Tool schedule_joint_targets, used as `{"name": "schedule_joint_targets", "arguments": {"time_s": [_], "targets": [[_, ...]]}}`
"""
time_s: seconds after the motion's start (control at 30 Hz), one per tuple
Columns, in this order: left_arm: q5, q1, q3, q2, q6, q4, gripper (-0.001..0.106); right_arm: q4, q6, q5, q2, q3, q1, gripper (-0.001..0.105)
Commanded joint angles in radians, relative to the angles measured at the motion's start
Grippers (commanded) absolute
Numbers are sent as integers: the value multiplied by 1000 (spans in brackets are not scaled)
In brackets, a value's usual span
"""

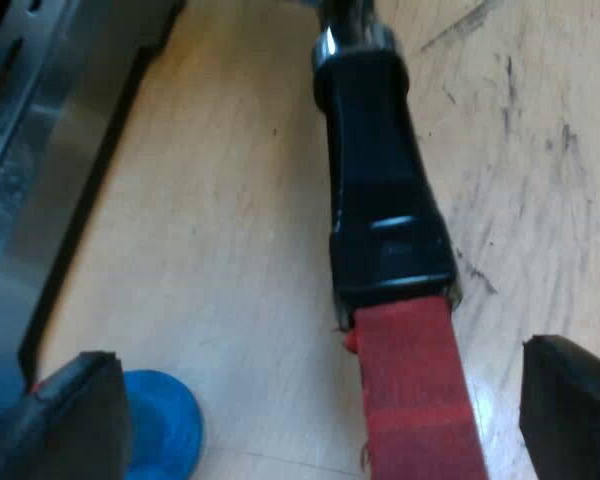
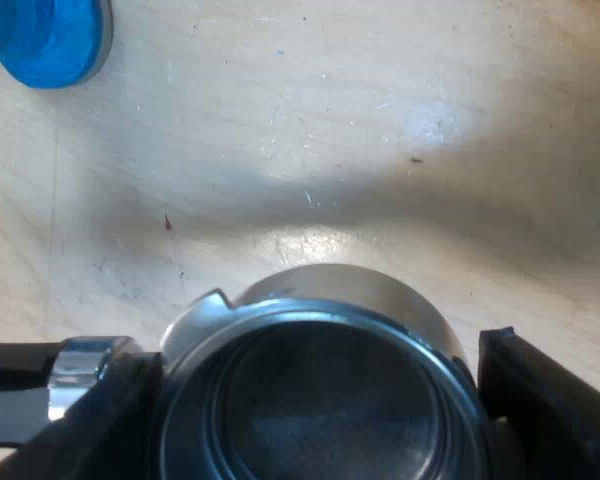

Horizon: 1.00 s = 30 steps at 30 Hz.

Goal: Put the handle in the coffee machine

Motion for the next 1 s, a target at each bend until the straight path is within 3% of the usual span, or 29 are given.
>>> {"name": "schedule_joint_targets", "arguments": {"time_s": [0.03, 0.4, 0.77, 0.97, 1.0], "targets": [[6, 3, 1, 20, 6, -28, 80, 3, 10, -33, -21, -14, 3, 0], [114, 3, 1, 137, 4, -68, 80, 3, 13, -55, -21, -14, 3, 0], [135, 3, 1, 163, 58, -64, 80, 3, 13, -55, -21, -14, 3, 0], [135, 3, 1, 163, 58, -61, 64, 3, 13, -55, -21, -14, 3, 0], [135, 3, 1, 163, 58, -61, 49, 3, 13, -55, -21, -14, 3, 0]]}}
